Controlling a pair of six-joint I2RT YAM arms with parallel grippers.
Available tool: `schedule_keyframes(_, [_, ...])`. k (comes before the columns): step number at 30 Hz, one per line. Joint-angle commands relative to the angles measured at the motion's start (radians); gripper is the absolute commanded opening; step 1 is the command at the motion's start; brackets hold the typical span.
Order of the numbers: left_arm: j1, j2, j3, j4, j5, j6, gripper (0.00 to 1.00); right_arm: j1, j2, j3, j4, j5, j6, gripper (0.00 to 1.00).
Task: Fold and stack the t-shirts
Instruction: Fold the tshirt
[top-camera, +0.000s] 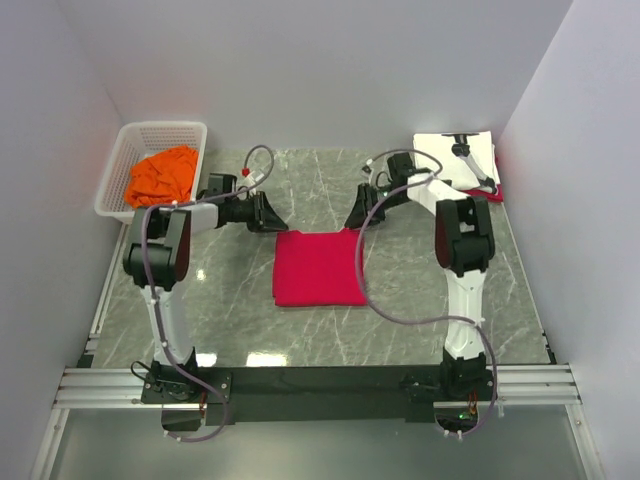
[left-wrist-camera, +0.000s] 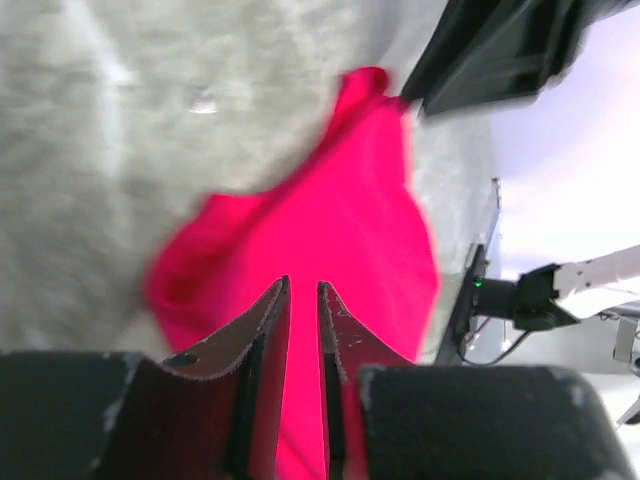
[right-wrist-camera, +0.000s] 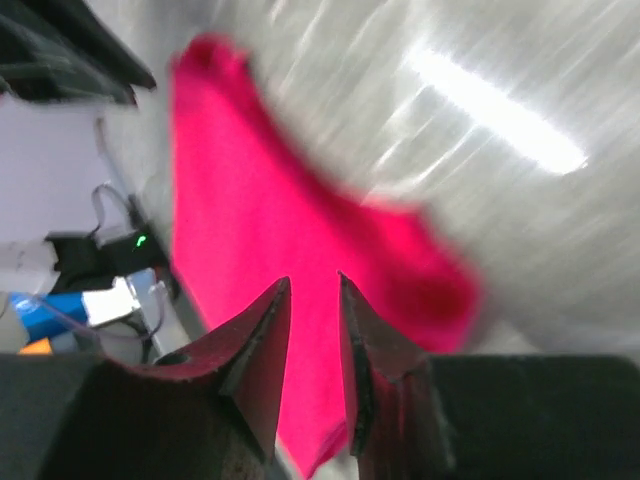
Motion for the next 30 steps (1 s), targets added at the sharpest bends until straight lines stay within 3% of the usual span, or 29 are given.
schedule_keyframes(1, [-0.009, -0.187, -0.075, 0.142, 0.043, -0.077, 0.23, 0.021, -0.230, -0.219, 0.131, -0.113, 0.031, 0.34])
schedule_keyframes(4, [-0.052, -0.256, -0.187, 0.208, 0.050, -0.177, 0.22, 0.068, -0.324, -0.374, 0.255, -0.175, 0.129, 0.37])
schedule_keyframes(7, [-0.102, -0.249, -0.273, 0.300, 0.040, -0.261, 0.21, 0.113, -0.319, -0.450, 0.345, -0.178, 0.207, 0.38])
schedule_keyframes(13, [-0.090, -0.079, -0.291, 0.342, -0.024, -0.312, 0.19, 0.096, -0.126, -0.393, 0.284, -0.138, 0.168, 0.38])
schedule_keyframes(19, [-0.046, 0.026, -0.159, 0.247, -0.024, -0.223, 0.18, 0.040, -0.052, -0.275, 0.196, -0.051, 0.091, 0.36])
schedule_keyframes(23, [-0.038, -0.127, -0.136, 0.105, 0.032, -0.116, 0.19, 0.046, -0.240, -0.335, 0.167, -0.116, 0.065, 0.35])
schedule_keyframes(26, [-0.047, -0.276, -0.251, 0.140, 0.077, -0.154, 0.21, 0.079, -0.404, -0.491, 0.233, -0.164, 0.088, 0.36])
schedule_keyframes(30, [-0.116, -0.330, -0.386, 0.220, 0.079, -0.225, 0.20, 0.156, -0.450, -0.623, 0.317, -0.178, 0.112, 0.39])
